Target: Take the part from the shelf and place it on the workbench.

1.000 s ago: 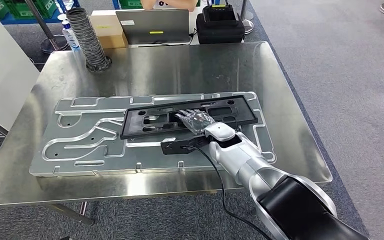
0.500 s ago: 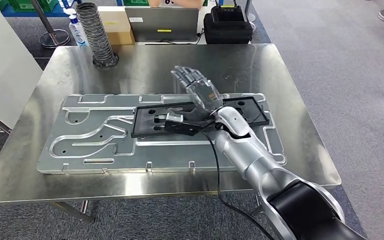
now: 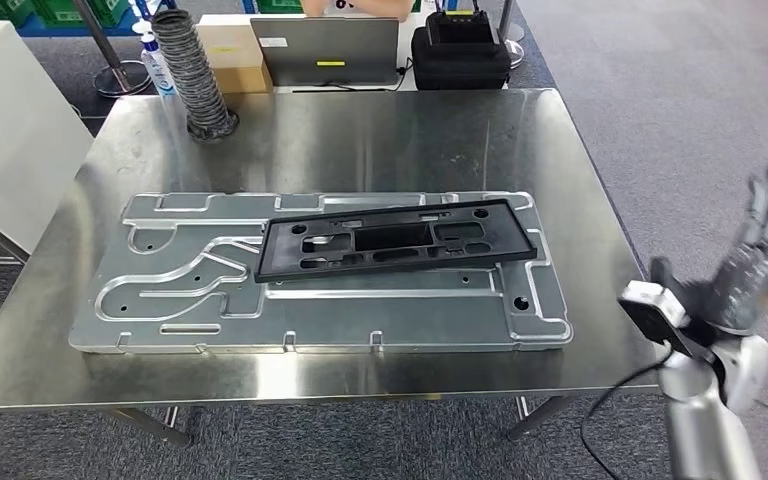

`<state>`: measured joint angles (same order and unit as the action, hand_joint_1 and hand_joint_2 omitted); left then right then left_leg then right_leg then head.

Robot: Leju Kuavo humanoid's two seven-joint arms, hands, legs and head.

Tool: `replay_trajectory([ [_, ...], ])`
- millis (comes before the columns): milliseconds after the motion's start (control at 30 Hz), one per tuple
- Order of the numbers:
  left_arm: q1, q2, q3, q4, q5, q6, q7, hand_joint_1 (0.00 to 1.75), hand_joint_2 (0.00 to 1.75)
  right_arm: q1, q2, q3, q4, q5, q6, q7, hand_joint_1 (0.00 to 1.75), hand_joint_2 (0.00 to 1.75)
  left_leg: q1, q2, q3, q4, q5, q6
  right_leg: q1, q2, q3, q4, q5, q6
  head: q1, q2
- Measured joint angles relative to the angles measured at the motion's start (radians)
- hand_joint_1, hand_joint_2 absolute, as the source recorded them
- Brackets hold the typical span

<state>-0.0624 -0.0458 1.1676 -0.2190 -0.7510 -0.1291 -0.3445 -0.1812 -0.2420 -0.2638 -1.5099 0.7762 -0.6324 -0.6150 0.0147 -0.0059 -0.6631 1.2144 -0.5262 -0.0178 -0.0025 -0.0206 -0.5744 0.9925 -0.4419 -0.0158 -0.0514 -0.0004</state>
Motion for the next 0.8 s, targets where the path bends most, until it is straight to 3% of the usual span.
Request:
replay_trajectory([
  [67,0.001,0.001,0.006,0.0,0.0,0.001,0.0,0.0,0.0,0.079,0.002,-0.086,-0.045,-0.01,0.011,-0.023,0.0,0.0,-0.001,-0.002,0.068,-0.135,0.051,0.008,0.0,0.011,0.0,0.009,-0.007,0.007,0.0,0.0],
  [100,-0.001,0.001,0.009,0.0,0.0,0.0,0.0,0.0,0.0,0.11,0.005,-0.118,-0.061,-0.007,0.019,-0.019,0.0,0.0,-0.001,-0.003,0.089,-0.177,0.06,0.012,0.001,0.015,0.0,0.012,-0.009,0.011,0.0,0.0],
  [200,-0.004,0.0,0.016,0.0,0.0,-0.001,-0.002,0.0,0.0,0.194,0.023,-0.195,-0.08,-0.004,0.043,-0.02,0.0,0.0,-0.004,-0.002,0.1,-0.201,0.061,0.026,0.001,0.023,0.0,0.012,-0.007,0.028,0.0,0.0],
  [267,-0.005,0.0,0.017,0.0,-0.001,-0.004,-0.004,0.0,0.0,0.231,0.045,-0.244,-0.063,-0.005,0.063,-0.04,0.0,0.0,-0.002,0.001,0.104,-0.21,0.072,0.039,-0.002,0.024,-0.004,0.029,-0.026,0.04,0.0,0.0],
  [300,-0.005,0.0,0.018,0.0,-0.002,-0.005,-0.006,0.0,0.0,0.241,0.058,-0.268,-0.045,-0.003,0.073,-0.05,0.0,0.0,-0.001,0.003,0.105,-0.214,0.078,0.044,-0.004,0.025,-0.017,0.064,-0.052,0.045,0.0,0.0],
  [367,-0.005,0.0,0.02,0.0,-0.004,-0.009,-0.013,0.0,0.0,0.252,0.083,-0.313,0.019,0.009,0.09,-0.063,0.0,0.0,-0.001,0.005,0.099,-0.216,0.085,0.049,-0.007,0.024,-0.066,0.188,-0.126,0.055,0.0,0.0],
  [400,-0.004,-0.001,0.021,0.0,-0.005,-0.01,-0.016,0.0,0.0,0.256,0.098,-0.334,0.062,0.018,0.093,-0.068,0.0,0.0,-0.002,0.005,0.096,-0.216,0.087,0.05,-0.01,0.024,-0.09,0.25,-0.153,0.059,0.0,0.0],
  [433,-0.002,-0.002,0.022,0.0,-0.005,-0.012,-0.018,0.0,0.0,0.259,0.111,-0.353,0.108,0.025,0.092,-0.072,0.0,0.0,-0.003,0.005,0.092,-0.215,0.089,0.049,-0.012,0.024,-0.099,0.283,-0.162,0.061,0.0,0.0],
  [467,-0.001,-0.002,0.023,0.0,-0.006,-0.012,-0.02,0.0,0.0,0.261,0.122,-0.369,0.156,0.03,0.088,-0.075,0.0,0.0,-0.003,0.005,0.088,-0.213,0.091,0.048,-0.015,0.024,-0.09,0.276,-0.152,0.062,0.0,0.0],
  [500,0.001,-0.004,0.024,0.0,-0.006,-0.013,-0.02,0.0,0.0,0.26,0.129,-0.384,0.202,0.032,0.081,-0.077,0.0,0.0,-0.003,0.005,0.084,-0.211,0.093,0.046,-0.017,0.023,-0.061,0.229,-0.128,0.062,0.0,0.0],
  [600,0.003,-0.009,0.03,0.0,-0.009,-0.012,-0.018,0.0,0.0,0.243,0.138,-0.422,0.35,0.046,0.057,-0.079,0.0,0.0,-0.006,0.005,0.077,-0.205,0.1,0.034,-0.015,0.023,0.047,0.035,-0.06,0.052,0.0,0.0],
  [633,0.002,-0.01,0.033,0.0,-0.01,-0.012,-0.018,0.0,0.0,0.236,0.139,-0.433,0.399,0.055,0.049,-0.079,0.0,0.0,-0.006,0.005,0.075,-0.205,0.104,0.028,-0.012,0.024,0.059,0.008,-0.053,0.046,0.0,0.0],
  [733,0.004,-0.012,0.039,0.0,-0.012,-0.011,-0.017,0.0,0.0,0.223,0.14,-0.457,0.523,0.071,0.034,-0.08,0.0,0.0,-0.005,0.005,0.072,-0.207,0.114,0.009,-0.009,0.024,0.049,0.003,-0.037,0.026,0.0,0.0],
  [800,0.007,-0.014,0.041,0.0,-0.014,-0.011,-0.018,0.0,0.0,0.213,0.14,-0.467,0.596,0.078,0.028,-0.08,0.0,0.0,-0.005,0.004,0.052,-0.167,0.072,0.0,-0.013,0.022,0.034,-0.002,-0.019,0.01,0.0,0.0],
])
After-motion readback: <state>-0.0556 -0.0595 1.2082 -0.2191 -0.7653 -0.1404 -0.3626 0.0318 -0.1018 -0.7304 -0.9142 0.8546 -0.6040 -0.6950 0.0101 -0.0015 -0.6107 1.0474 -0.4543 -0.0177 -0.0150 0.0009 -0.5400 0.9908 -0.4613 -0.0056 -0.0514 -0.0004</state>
